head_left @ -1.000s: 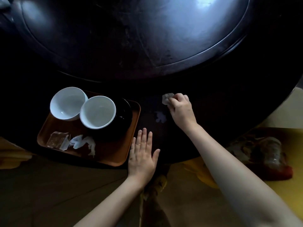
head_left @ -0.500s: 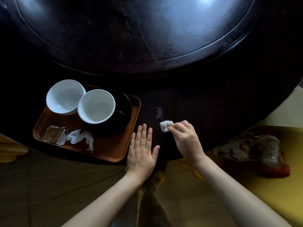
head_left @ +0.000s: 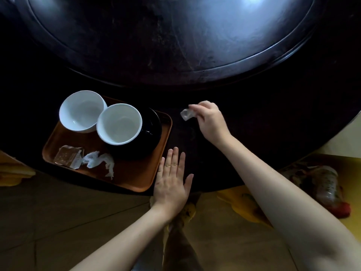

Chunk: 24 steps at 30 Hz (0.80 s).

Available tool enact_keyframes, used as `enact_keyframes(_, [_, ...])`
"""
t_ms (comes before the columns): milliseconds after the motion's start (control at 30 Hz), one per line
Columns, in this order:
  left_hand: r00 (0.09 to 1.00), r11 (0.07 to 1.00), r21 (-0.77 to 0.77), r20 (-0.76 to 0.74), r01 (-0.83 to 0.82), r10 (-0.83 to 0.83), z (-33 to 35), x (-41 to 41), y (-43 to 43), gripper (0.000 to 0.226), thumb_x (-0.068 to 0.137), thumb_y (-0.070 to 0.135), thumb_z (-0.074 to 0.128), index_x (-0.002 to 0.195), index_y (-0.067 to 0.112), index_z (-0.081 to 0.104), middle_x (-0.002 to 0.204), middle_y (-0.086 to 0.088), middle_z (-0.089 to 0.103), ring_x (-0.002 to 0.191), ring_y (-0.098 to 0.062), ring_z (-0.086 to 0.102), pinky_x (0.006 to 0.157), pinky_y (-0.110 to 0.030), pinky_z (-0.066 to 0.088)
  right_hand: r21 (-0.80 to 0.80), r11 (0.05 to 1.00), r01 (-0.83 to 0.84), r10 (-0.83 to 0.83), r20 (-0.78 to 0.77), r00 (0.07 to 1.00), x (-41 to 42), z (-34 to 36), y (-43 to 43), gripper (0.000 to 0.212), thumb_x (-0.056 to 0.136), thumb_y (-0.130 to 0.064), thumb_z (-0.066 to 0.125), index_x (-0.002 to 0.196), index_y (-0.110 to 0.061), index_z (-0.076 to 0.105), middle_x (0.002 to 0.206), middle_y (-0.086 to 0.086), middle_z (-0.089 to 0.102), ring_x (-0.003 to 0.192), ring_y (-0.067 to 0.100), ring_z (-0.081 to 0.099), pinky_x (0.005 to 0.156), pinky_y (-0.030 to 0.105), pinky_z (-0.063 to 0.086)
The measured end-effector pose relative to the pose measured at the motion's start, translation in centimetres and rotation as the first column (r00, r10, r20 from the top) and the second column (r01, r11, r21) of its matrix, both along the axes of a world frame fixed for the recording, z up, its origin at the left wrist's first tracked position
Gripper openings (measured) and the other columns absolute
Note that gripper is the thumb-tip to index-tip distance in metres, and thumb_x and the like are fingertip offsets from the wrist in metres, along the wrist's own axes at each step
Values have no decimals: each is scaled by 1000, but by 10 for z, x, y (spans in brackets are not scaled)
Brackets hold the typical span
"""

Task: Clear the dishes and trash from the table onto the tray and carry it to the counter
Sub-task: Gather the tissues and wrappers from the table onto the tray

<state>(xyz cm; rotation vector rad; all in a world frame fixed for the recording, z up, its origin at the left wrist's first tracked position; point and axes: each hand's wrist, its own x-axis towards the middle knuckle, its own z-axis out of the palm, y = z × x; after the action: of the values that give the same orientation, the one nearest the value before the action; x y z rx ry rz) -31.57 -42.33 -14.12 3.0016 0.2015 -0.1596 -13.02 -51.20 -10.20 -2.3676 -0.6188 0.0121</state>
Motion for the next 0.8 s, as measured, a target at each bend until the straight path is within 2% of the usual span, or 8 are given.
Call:
enact_keyframes(167, [1000, 1000, -8, 7, -1, 1, -1, 1, 0, 64, 96, 47, 14, 145, 8, 27, 154, -16, 24, 143, -23, 15, 113, -39, 17, -128, 973, -191, 207, 125, 970, -8, -17, 2, 39, 76, 9, 56, 109, -8, 68, 102, 9, 67, 88, 30, 58, 75, 43, 53])
enact_keyframes(300, [1000, 1000, -22, 14, -2, 3, -2, 1, 1, 65, 96, 47, 10, 146, 9, 26, 154, -16, 25, 143, -23, 15, 113, -40, 16, -213, 928, -307, 340, 144, 929, -25, -22, -19, 46, 74, 10, 58, 115, -12, 65, 106, 5, 67, 87, 26, 57, 78, 42, 51])
enact_keyframes(533, [999, 1000, -11, 36, 7, -7, -2, 0, 1, 64, 96, 46, 11, 144, 6, 26, 153, -17, 25, 142, -25, 18, 112, -41, 19, -241, 906, -349, 388, 143, 910, -62, -23, -51, 40, 83, -8, 41, 116, -12, 64, 111, 5, 66, 88, 20, 54, 83, 35, 48])
enact_keyframes(667, [999, 1000, 3, 36, 9, -9, -3, 0, 0, 66, 96, 46, 8, 144, 5, 26, 153, -18, 25, 142, -25, 16, 112, -42, 20, -228, 909, -348, 389, 168, 906, -84, -24, -68, 36, 85, -10, 45, 114, -12, 65, 110, 4, 67, 88, 16, 49, 80, 35, 50])
enact_keyframes(800, [999, 1000, 0, 53, 3, -3, -4, 0, 1, 66, 96, 47, 6, 146, 7, 21, 155, -16, 20, 144, -20, 7, 115, -39, 12, -242, 913, -328, 376, 190, 907, -107, -27, -86, 38, 80, -3, 54, 115, -10, 64, 113, 5, 67, 88, 15, 46, 80, 36, 52])
